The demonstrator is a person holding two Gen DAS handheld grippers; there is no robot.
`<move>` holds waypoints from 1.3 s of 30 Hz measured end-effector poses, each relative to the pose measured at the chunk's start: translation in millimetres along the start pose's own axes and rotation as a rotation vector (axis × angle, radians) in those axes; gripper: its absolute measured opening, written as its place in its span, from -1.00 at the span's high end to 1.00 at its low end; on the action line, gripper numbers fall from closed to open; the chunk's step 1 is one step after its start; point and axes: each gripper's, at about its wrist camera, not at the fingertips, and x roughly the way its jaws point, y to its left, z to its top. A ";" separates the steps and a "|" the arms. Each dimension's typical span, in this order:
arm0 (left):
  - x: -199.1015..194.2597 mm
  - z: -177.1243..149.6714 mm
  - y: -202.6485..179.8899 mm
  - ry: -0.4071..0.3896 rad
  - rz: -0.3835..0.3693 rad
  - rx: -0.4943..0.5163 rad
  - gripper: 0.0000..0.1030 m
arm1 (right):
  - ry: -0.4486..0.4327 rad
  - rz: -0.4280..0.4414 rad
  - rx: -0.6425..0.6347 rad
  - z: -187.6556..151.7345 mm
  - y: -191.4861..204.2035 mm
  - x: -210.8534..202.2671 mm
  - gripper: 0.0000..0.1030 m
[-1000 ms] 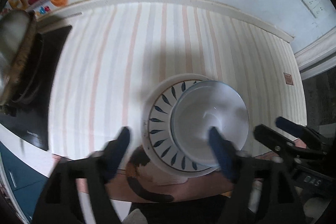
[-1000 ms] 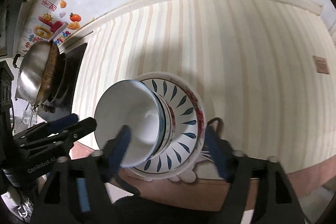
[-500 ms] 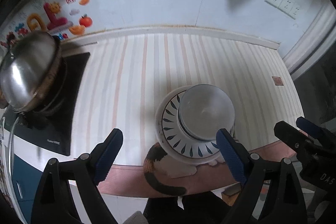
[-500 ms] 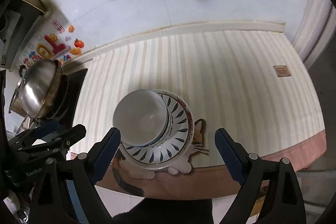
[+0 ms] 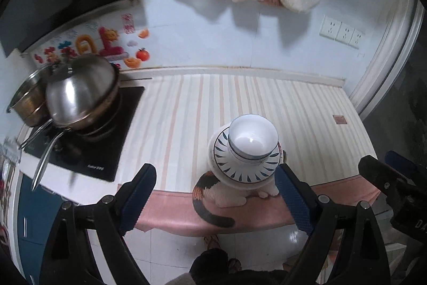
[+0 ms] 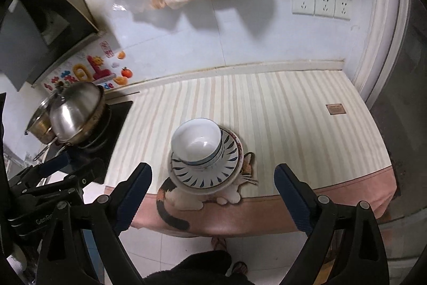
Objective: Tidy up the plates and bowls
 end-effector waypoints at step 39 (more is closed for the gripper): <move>-169.5 -109.6 27.2 -0.157 0.038 -0.011 -0.76 | -0.209 -0.055 -0.100 -126.8 69.6 -200.6 -0.89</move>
